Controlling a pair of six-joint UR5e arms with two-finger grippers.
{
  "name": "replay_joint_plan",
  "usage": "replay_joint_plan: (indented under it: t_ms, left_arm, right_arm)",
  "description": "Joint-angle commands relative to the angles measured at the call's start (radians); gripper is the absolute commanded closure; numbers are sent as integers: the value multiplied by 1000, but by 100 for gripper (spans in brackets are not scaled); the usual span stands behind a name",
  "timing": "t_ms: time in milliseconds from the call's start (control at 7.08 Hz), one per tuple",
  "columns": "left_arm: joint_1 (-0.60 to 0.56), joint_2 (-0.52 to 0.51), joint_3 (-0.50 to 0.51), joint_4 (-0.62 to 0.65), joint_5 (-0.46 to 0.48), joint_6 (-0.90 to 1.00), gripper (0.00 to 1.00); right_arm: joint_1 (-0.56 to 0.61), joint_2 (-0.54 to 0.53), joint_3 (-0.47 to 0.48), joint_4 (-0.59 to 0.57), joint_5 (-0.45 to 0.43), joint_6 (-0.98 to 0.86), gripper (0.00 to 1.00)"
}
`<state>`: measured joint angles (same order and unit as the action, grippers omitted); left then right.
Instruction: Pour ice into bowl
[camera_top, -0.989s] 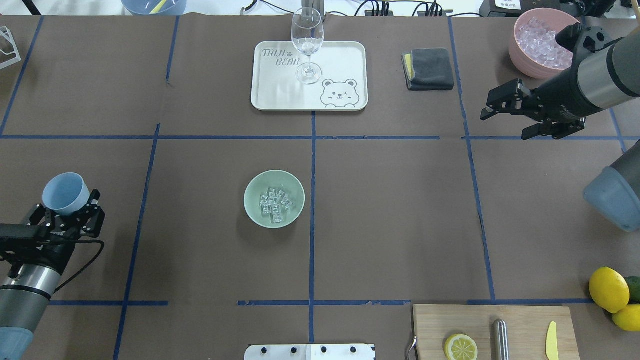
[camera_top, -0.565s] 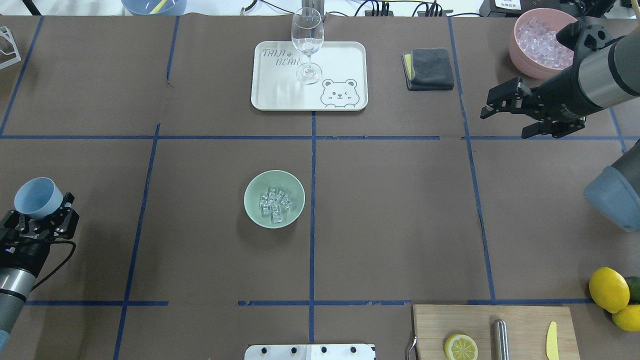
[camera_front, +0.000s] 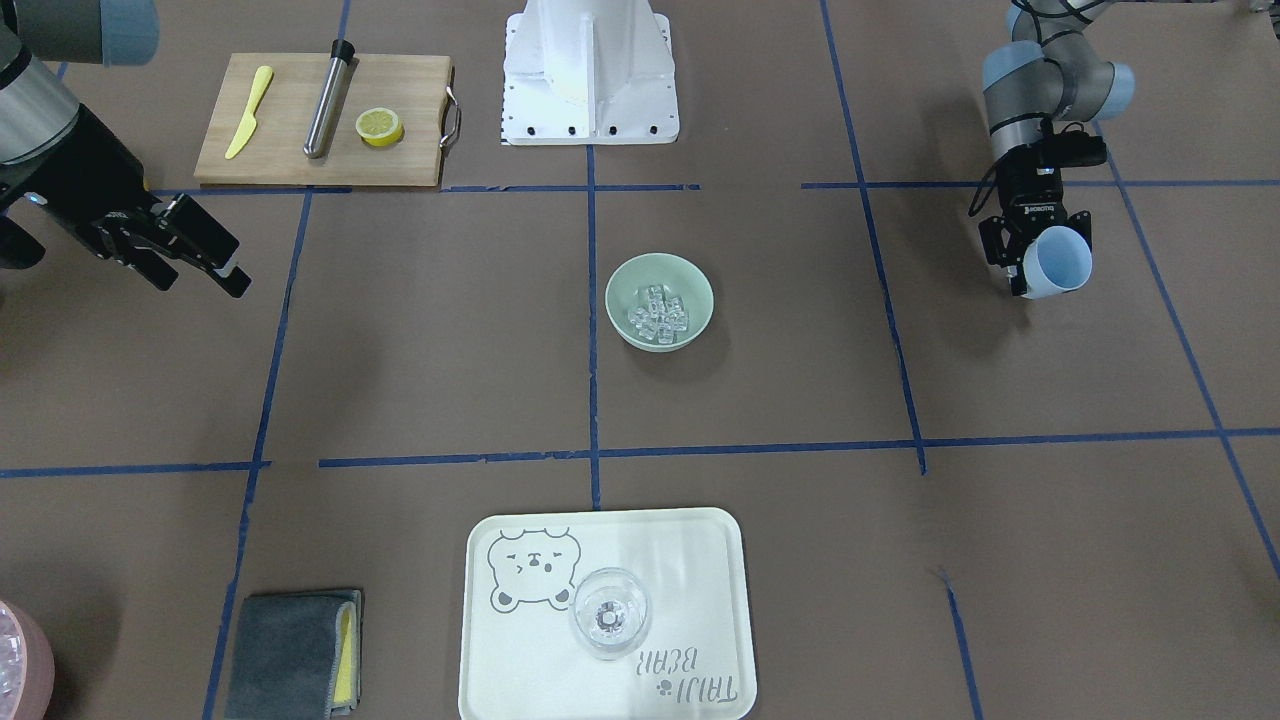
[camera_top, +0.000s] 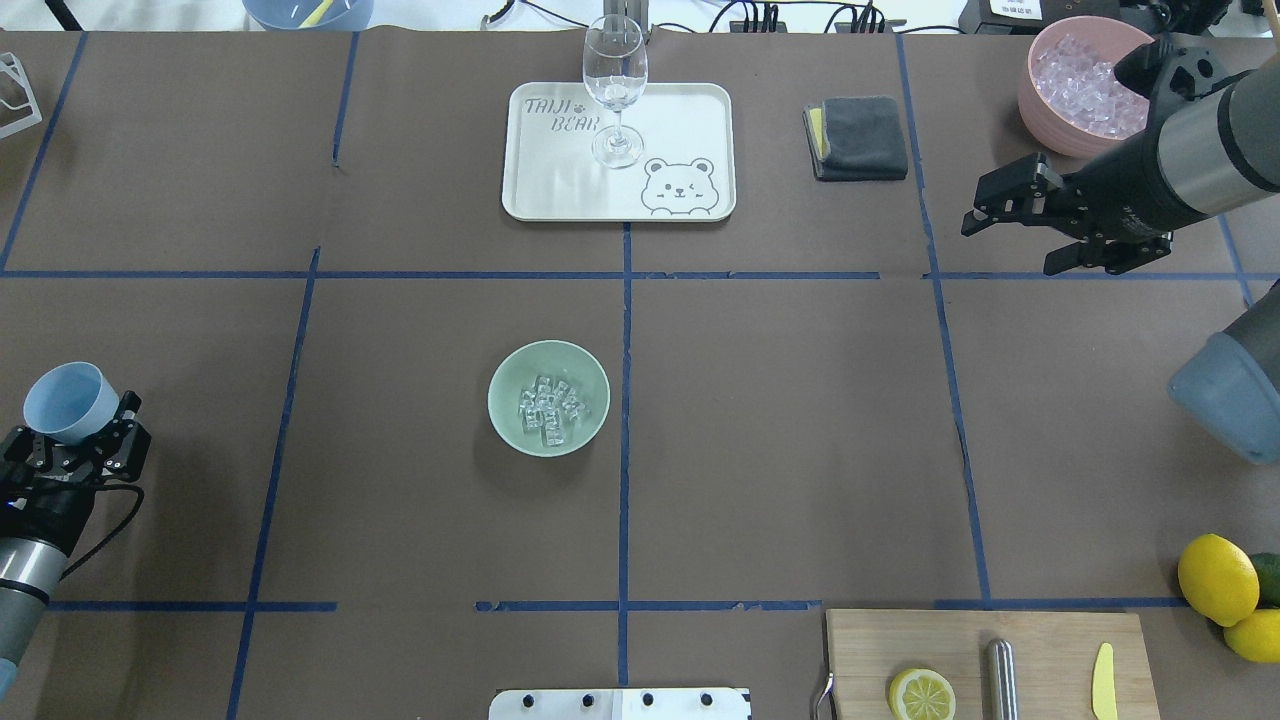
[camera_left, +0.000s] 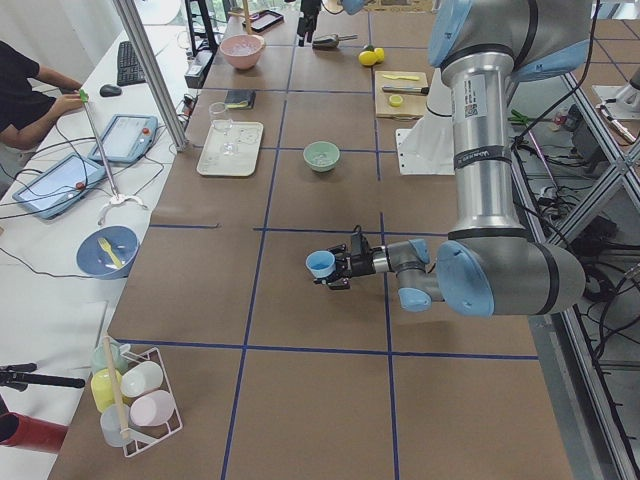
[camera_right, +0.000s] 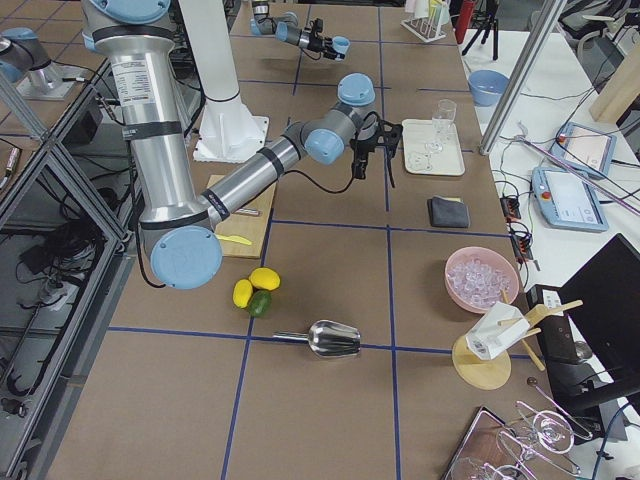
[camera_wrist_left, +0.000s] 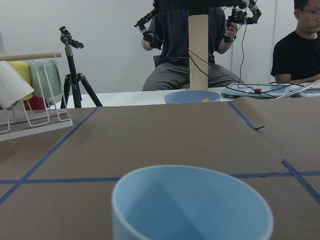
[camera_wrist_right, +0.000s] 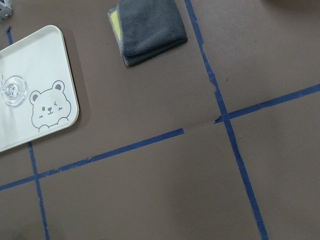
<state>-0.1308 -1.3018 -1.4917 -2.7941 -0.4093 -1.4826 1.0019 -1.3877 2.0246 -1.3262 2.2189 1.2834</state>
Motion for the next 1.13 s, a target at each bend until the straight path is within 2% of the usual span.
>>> replay_joint_plan:
  t_ms: [0, 283, 565, 989]
  left_arm:
    - [-24, -5, 21, -22, -20, -5, 100]
    - [-73, -39, 24, -15, -23, 27, 100]
    - [-102, -102, 86, -13, -23, 53, 100]
    - [-119, -109, 93, -13, -54, 53, 100]
  right_arm:
    - [0, 1, 6, 1, -1, 0, 0]
    - [0, 1, 6, 1, -2, 0, 0]
    - [0, 1, 8, 1, -4, 0, 0]
    - [0, 6, 11, 1, -4, 4, 0]
